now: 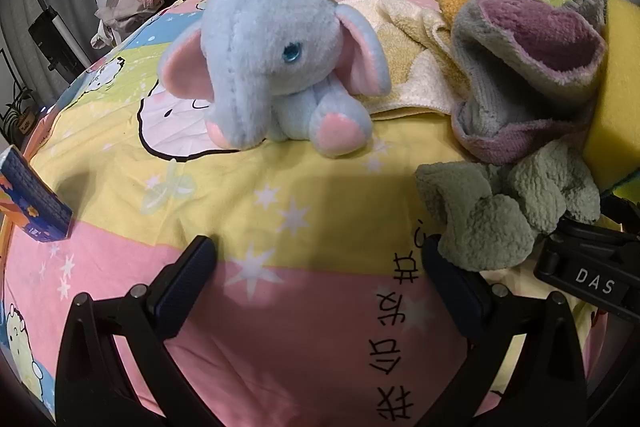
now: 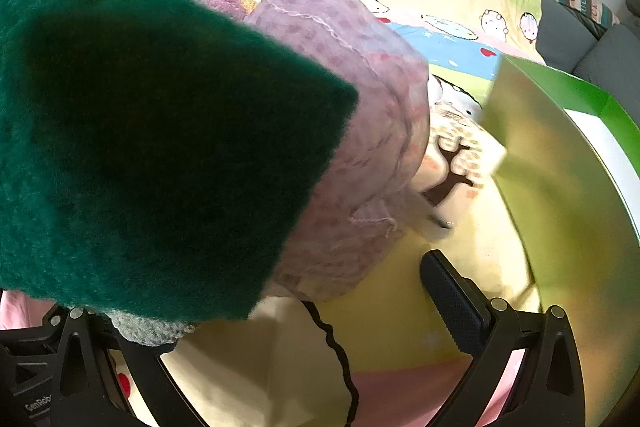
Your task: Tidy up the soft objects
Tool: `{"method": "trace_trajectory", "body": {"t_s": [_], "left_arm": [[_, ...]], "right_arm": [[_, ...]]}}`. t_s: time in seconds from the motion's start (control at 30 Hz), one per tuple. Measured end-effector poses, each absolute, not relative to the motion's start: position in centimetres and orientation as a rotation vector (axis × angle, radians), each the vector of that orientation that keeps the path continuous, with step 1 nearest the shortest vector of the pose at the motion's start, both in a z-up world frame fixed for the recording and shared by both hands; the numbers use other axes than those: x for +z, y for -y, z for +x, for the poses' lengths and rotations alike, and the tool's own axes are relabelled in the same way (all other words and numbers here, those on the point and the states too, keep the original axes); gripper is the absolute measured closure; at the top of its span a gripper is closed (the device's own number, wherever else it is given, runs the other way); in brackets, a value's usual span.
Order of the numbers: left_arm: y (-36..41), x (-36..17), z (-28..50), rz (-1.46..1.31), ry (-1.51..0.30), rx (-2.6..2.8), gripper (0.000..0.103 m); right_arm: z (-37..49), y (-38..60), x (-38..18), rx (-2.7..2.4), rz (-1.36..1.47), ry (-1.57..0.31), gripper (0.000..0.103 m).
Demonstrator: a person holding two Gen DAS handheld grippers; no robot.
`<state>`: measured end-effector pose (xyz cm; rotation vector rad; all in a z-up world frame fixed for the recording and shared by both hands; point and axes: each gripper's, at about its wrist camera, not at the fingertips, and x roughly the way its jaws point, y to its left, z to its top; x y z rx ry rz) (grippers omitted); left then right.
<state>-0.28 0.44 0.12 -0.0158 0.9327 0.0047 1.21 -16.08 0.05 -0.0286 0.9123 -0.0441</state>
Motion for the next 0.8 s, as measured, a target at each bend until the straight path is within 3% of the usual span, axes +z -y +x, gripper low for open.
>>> {"method": "trace_trajectory", "body": {"t_s": [0.8], "left_arm": [[-0.7,0.8,-1.9,-0.068,-0.952,0.038,0.002]], "right_arm": [[0.4,15.7,0.1,-0.057,-0.020,-0.918,0.000]]}}
